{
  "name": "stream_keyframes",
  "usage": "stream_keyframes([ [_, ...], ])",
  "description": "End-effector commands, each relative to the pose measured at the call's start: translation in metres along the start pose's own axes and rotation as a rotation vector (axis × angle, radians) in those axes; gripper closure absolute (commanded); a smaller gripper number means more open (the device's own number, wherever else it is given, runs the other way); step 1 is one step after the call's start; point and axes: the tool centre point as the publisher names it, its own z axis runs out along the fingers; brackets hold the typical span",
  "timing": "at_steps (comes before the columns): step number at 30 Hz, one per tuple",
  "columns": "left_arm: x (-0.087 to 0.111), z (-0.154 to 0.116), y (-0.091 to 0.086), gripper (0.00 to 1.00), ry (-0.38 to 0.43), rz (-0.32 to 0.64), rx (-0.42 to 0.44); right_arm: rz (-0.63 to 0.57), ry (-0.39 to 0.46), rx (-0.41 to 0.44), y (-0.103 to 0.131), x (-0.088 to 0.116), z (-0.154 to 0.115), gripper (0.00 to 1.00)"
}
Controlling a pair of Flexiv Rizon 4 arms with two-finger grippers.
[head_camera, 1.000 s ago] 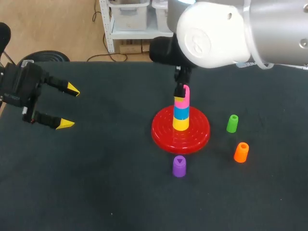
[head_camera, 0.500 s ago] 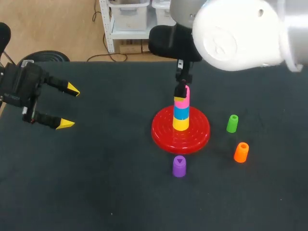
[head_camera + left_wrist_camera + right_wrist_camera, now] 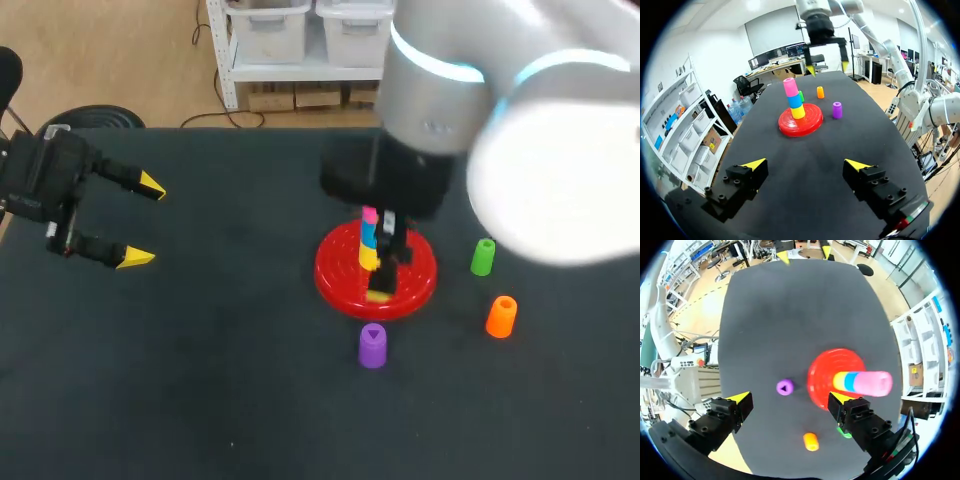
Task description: Pick up and stack the cylinders on the red base in this order: pink,purple,orange,green
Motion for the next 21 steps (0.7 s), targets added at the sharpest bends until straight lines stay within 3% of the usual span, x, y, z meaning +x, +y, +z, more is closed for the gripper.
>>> stream_keyframes([
  [1,0.001,0.0,0.0,0.0,-0.003,0.003,-0.001,0.018,-0.017,0.038,0.019,0.009,0.031,0.0],
  [7,0.001,0.0,0.0,0.0,-0.003,0.003,-0.001,0.022,0.053,-0.02,0.039,0.006,0.074,0.0],
  [21,0.001,0.0,0.0,0.0,-0.003,0.003,-0.001,0.044,0.12,-0.049,0.025,0.017,0.109,0.0],
])
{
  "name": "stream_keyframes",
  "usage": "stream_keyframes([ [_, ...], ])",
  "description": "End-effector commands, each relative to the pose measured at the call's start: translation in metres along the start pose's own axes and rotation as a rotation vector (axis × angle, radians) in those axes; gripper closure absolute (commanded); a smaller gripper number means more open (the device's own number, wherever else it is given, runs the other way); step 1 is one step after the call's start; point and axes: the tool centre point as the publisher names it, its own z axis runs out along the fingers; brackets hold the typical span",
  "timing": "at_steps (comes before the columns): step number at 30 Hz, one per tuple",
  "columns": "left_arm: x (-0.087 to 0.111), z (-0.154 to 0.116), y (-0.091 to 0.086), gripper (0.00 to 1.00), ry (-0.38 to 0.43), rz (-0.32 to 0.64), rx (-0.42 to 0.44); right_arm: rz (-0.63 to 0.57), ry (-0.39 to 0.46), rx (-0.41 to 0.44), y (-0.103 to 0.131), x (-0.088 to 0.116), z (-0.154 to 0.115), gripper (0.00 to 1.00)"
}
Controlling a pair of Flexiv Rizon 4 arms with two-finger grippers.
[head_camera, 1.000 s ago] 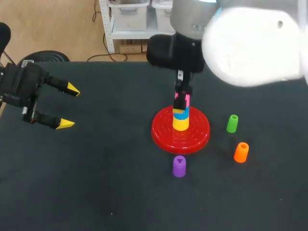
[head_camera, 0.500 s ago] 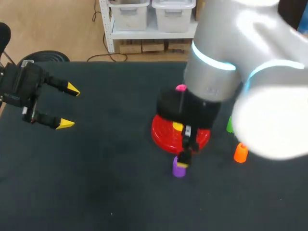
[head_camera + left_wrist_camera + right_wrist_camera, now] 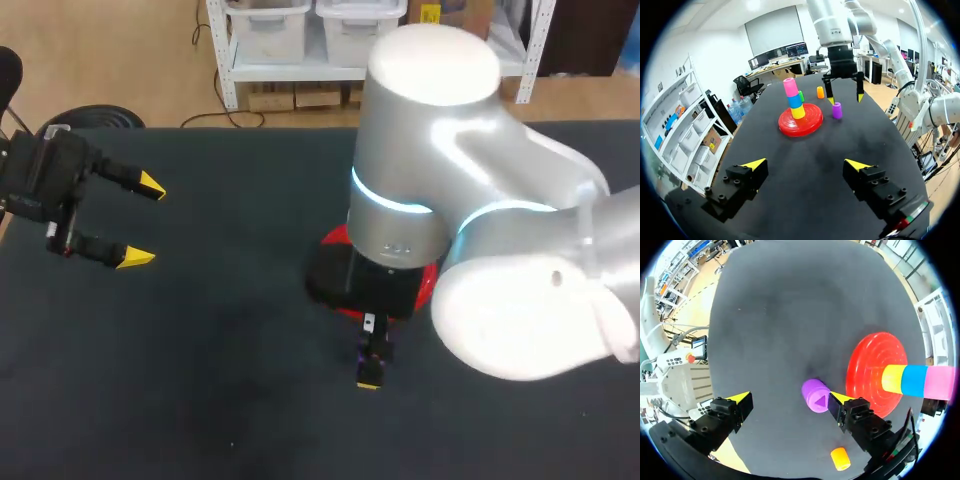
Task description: Pick up and stack the cylinders on the red base in this order: pink,purple,orange,green
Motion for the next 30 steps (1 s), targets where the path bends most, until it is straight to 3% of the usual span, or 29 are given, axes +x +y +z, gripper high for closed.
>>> stream_keyframes([
  [1,0.001,0.0,0.0,0.0,-0.003,0.003,-0.001,0.013,0.018,-0.011,-0.009,0.0,0.011,0.0],
  [10,0.001,0.0,0.0,0.0,-0.003,0.003,-0.001,0.027,0.024,0.014,-0.018,0.006,0.015,0.0],
  [20,0.001,0.0,0.0,0.0,-0.003,0.003,-0.001,0.023,-0.003,0.088,-0.008,0.001,-0.006,0.0],
  [30,0.001,0.0,0.0,0.0,-0.003,0.003,-0.001,0.022,-0.002,0.099,-0.002,-0.002,-0.009,0.0],
])
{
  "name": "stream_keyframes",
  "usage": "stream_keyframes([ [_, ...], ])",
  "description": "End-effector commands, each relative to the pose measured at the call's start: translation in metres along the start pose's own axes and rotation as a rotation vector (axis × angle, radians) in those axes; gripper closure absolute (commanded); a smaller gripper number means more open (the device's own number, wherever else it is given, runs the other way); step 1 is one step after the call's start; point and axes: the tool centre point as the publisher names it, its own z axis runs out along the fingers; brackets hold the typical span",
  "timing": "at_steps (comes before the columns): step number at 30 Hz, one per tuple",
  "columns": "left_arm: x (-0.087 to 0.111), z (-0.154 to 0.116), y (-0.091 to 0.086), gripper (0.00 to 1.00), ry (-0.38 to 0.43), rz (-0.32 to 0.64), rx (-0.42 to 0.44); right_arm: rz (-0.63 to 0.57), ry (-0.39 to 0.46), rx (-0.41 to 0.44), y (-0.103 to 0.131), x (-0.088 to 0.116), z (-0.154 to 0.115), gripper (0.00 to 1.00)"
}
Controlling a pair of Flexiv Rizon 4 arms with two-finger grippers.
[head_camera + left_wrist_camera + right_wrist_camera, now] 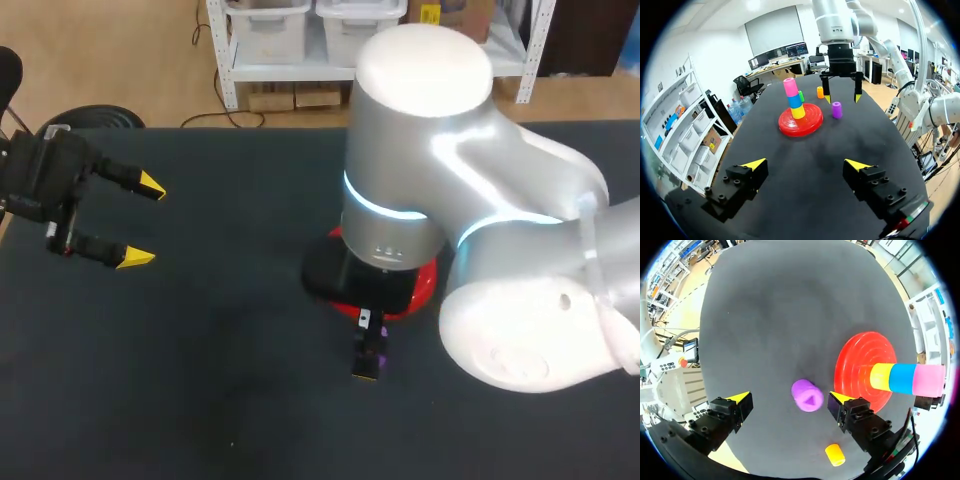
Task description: Pick up and stack the cylinders on the red base in this order: pink,purple,orange,green
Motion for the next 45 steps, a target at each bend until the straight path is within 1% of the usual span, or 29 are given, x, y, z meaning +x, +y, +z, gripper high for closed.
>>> stream_keyframes([
  [1,0.001,0.0,0.0,0.0,-0.003,0.003,-0.001,0.001,-0.003,0.013,0.003,0.001,-0.001,0.0],
  [8,0.001,0.0,0.0,0.0,-0.003,0.003,-0.001,-0.006,0.009,0.026,-0.001,0.003,0.0,0.0],
  [11,0.001,0.0,0.0,0.0,-0.003,0.003,-0.001,-0.009,0.024,0.045,-0.008,0.006,-0.001,0.0],
  [16,0.001,0.0,0.0,0.0,-0.003,0.003,-0.001,-0.01,0.028,0.054,-0.016,0.007,-0.002,0.0],
  [31,0.001,0.0,0.0,0.0,-0.003,0.003,-0.001,-0.025,0.011,-0.008,-0.022,0.003,0.021,0.0],
  [45,0.001,0.0,0.0,0.0,-0.003,0.003,-0.001,-0.021,0.009,-0.033,-0.021,0.004,0.027,0.0],
])
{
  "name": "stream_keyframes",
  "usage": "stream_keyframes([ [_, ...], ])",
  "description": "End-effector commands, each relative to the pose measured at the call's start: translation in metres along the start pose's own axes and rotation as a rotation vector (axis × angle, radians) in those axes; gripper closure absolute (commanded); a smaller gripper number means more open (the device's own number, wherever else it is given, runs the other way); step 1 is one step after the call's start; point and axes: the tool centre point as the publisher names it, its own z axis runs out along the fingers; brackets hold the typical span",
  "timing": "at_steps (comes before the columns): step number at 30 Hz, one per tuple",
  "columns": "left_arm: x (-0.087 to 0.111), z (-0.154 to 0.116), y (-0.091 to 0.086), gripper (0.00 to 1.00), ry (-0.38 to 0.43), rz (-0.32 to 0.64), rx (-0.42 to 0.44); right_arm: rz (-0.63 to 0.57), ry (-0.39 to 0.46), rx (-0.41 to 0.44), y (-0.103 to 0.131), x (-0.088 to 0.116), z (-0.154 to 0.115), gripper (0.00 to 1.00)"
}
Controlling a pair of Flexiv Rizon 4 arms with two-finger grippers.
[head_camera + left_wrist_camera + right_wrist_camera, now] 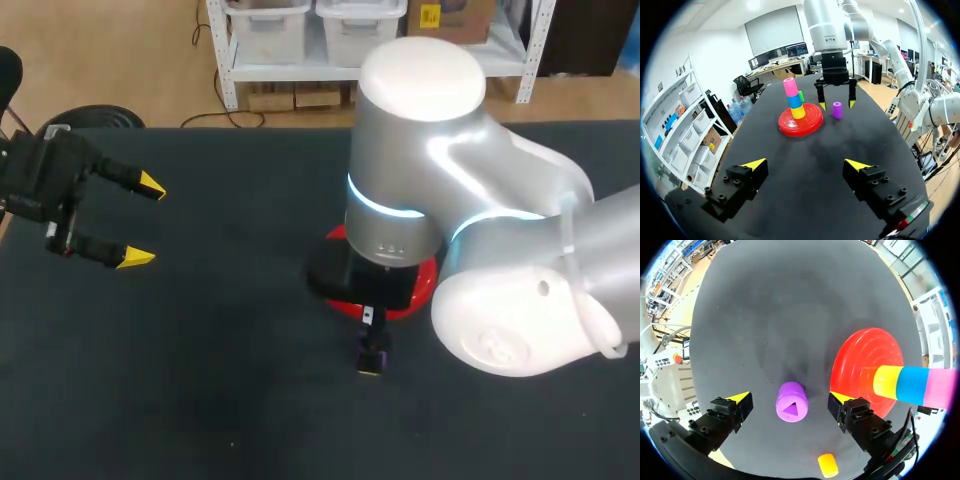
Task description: Pick up and stack the cylinders on the red base in this order: pink,purple,orange,green
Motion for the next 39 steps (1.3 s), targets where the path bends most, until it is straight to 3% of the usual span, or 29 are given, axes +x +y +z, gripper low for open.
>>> stream_keyframes([
  [1,0.001,0.0,0.0,0.0,-0.003,0.003,-0.001,0.003,0.0,-0.005,-0.001,0.001,0.001,0.0],
  [6,0.001,0.0,0.0,0.0,-0.003,0.003,-0.001,0.006,-0.003,-0.007,-0.001,0.001,0.001,0.0],
  [7,0.001,0.0,0.0,0.0,-0.003,0.003,-0.001,0.006,-0.003,-0.008,-0.001,0.002,0.001,0.54],
  [10,0.001,0.0,0.0,0.0,-0.003,0.003,-0.001,0.005,-0.004,-0.011,-0.001,0.001,0.002,1.0],
  [30,0.001,0.0,0.0,0.0,-0.003,0.003,-0.001,0.005,-0.011,-0.02,-0.001,0.0,-0.003,1.0],
  [39,0.001,0.0,0.0,0.0,-0.003,0.003,-0.001,-0.025,-0.019,0.076,-0.001,0.0,-0.064,1.0],
])
